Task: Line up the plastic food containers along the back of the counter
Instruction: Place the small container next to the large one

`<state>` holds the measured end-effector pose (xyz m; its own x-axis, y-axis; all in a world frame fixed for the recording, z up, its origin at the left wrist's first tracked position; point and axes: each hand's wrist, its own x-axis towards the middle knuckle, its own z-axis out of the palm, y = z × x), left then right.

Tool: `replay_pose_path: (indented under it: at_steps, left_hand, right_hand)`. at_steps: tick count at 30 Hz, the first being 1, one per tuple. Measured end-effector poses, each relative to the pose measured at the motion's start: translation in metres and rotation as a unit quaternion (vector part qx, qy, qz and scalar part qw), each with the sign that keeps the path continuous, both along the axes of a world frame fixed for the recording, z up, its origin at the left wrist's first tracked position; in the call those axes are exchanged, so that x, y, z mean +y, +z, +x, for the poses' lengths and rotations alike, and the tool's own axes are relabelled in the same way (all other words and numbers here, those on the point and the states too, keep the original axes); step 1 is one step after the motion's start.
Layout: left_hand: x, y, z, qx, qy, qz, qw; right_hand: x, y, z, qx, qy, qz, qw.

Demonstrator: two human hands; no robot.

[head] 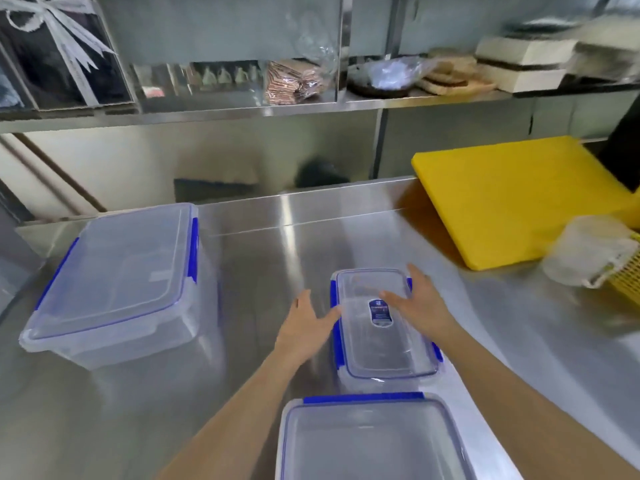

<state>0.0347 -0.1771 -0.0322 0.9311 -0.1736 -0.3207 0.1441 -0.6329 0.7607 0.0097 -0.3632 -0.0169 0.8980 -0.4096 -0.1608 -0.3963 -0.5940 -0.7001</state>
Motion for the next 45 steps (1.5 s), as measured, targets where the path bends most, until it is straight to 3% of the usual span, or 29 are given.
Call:
replay_pose_path:
  at_steps: [3,7,12,23,32,38,45]
  left_hand:
    - [-0.013,-0.007,-0.007,0.093,0.008,-0.061,0.994]
    - [-0.020,-0.010,-0.015,0.126,0.020,-0.126,0.984]
    - [-0.014,-0.009,-0.014,0.084,0.065,-0.144,0.984]
    - [0.049,-0.001,0.026,0.028,0.218,-0.155,0.963]
    - [0.079,-0.011,0.068,-0.028,0.231,-0.032,0.972]
    - [0.077,-0.020,0.079,-0.138,0.131,0.166,0.968]
    - [0.091,-0.031,0.104,-0.147,0.037,0.253,0.955]
  right_hand:
    - [-0.012,-0.010,-0.016,0.039,-0.039,0.039,0.998]
    - [-0.012,-0.018,-0.024,0.055,-0.054,0.135,0.988]
    - [0.000,-0.021,-0.013,0.021,-0.040,0.123,0.991]
    - [0.061,-0.023,0.056,-0.020,0.025,0.205,0.978]
    - [0.109,-0.041,0.116,-0.079,-0.012,0.212,0.974]
    - [0.128,-0.046,0.165,-0.067,-0.022,0.201,0.977]
    - [0.136,-0.047,0.213,-0.065,-0.008,0.192,0.979]
